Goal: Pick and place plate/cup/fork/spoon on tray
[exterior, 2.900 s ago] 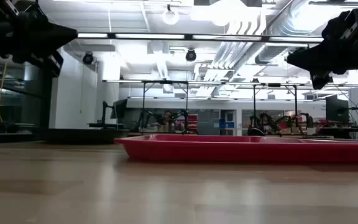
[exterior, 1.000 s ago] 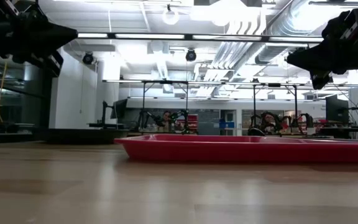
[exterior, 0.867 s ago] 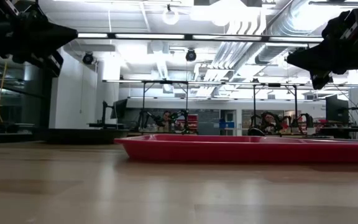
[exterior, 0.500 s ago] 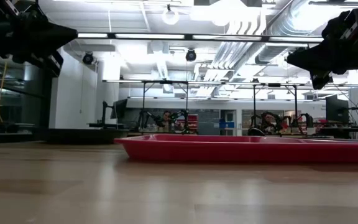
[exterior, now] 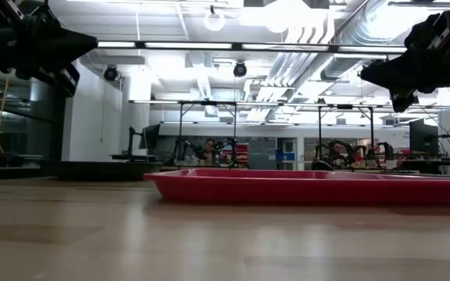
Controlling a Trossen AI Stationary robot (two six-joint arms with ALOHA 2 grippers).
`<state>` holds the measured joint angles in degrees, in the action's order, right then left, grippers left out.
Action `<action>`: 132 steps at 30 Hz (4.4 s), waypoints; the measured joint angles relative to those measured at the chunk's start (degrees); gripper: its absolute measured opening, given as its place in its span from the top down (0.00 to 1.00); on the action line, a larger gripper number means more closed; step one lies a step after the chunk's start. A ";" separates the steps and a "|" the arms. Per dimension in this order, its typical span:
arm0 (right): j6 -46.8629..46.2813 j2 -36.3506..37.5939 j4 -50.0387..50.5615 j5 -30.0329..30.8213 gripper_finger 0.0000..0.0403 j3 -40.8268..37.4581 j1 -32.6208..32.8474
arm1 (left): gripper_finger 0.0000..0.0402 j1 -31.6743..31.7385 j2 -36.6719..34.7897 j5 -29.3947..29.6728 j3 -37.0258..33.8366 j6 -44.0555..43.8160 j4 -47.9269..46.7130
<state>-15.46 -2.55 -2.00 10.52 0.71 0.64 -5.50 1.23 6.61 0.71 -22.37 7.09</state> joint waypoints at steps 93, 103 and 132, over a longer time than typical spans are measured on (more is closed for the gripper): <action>-57.40 -48.56 65.23 -21.54 0.46 41.85 19.81 | 0.99 0.00 -0.01 0.00 0.01 0.00 0.00; -70.85 -49.84 52.25 -16.04 0.46 26.22 22.62 | 0.99 0.00 0.00 0.00 0.02 0.00 0.00; -57.65 -63.73 45.06 -16.06 0.87 24.44 22.71 | 0.99 0.00 0.01 0.00 0.02 -0.01 0.00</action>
<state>-73.10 -66.28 43.06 -5.54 25.15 23.35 -5.50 1.23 6.61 0.73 -22.38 7.09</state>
